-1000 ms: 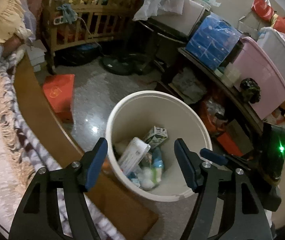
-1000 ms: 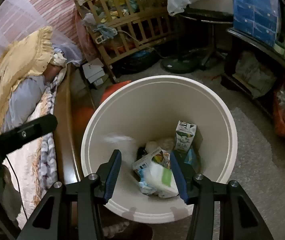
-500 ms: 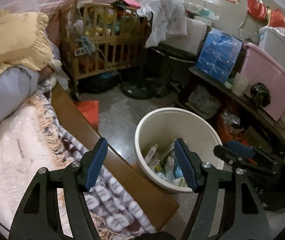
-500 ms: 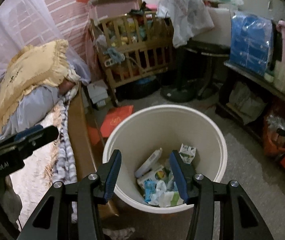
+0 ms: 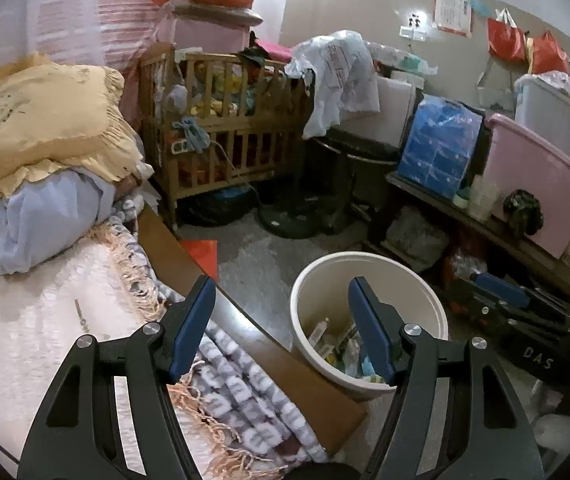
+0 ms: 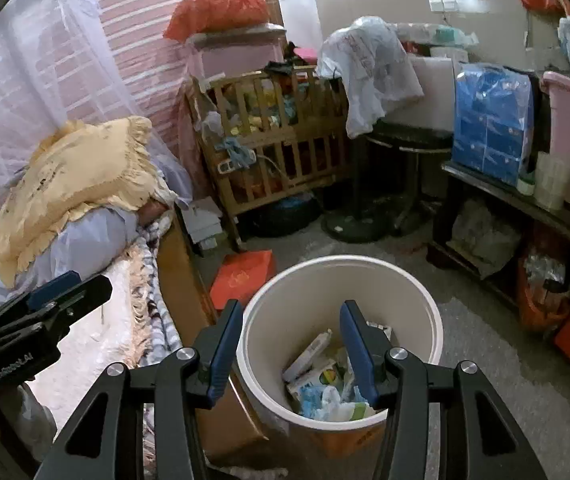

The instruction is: Collect trash

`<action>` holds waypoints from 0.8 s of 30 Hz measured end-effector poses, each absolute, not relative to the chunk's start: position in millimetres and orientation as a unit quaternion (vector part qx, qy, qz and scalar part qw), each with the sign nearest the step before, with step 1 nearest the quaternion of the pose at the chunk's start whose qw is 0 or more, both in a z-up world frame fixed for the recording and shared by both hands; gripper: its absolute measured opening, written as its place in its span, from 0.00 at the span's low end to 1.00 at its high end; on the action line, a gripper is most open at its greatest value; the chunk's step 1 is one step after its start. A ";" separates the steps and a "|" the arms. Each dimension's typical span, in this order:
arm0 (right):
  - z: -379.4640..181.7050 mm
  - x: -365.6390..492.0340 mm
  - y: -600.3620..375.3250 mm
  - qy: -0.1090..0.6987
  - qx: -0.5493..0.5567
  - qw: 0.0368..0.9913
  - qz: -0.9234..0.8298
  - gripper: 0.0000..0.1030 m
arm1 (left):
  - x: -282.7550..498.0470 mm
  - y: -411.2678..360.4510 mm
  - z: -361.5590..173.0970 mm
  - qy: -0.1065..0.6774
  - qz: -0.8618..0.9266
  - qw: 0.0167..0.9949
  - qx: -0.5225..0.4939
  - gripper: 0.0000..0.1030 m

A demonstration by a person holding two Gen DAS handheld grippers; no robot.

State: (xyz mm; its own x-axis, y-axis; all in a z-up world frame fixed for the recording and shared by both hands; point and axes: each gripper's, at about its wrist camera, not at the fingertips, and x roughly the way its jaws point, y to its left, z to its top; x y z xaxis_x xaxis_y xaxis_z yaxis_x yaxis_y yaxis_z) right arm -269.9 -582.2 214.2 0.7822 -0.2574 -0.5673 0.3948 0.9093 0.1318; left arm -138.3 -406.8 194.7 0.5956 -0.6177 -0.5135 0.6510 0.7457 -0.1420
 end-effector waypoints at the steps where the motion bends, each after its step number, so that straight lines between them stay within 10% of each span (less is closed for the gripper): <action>1: 216.2 -270.6 -580.9 0.278 0.123 0.937 -0.174 0.47 | -139.0 -405.0 195.7 0.273 -0.354 0.894 0.030 0.66; 6: 224.1 -272.3 -573.8 0.268 0.112 0.940 -0.177 0.67 | -141.8 -399.3 197.9 0.264 -0.352 0.898 0.028 0.66; 24: 232.1 -275.0 -567.7 0.260 0.107 0.944 -0.174 0.68 | -144.4 -394.7 196.7 0.251 -0.346 0.903 0.033 0.66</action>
